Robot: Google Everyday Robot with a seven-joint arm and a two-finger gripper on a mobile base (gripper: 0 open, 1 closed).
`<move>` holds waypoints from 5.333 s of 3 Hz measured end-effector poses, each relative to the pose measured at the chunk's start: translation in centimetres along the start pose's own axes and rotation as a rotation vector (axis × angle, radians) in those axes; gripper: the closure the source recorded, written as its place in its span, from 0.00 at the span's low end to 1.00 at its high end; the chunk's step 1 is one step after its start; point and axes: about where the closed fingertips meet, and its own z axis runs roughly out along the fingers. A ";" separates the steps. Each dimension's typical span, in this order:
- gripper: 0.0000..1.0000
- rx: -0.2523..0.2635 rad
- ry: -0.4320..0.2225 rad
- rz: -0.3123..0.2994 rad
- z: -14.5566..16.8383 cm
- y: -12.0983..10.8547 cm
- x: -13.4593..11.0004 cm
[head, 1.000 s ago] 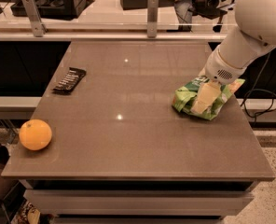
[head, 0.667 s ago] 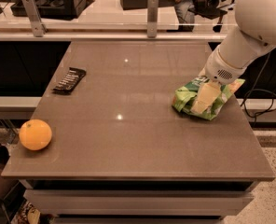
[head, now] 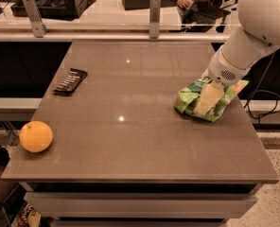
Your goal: Move green rice chip bag near orange
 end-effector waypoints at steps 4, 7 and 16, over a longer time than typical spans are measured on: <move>1.00 0.048 -0.028 -0.023 -2.3 -0.7 -1.1; 1.00 0.110 -0.100 -0.126 -7.3 0.2 -4.3; 1.00 -0.105 -0.190 -0.580 -1.2 20.9 -19.5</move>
Offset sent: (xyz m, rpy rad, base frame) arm 0.0087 -0.0059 0.0230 0.0351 -0.0581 -0.0058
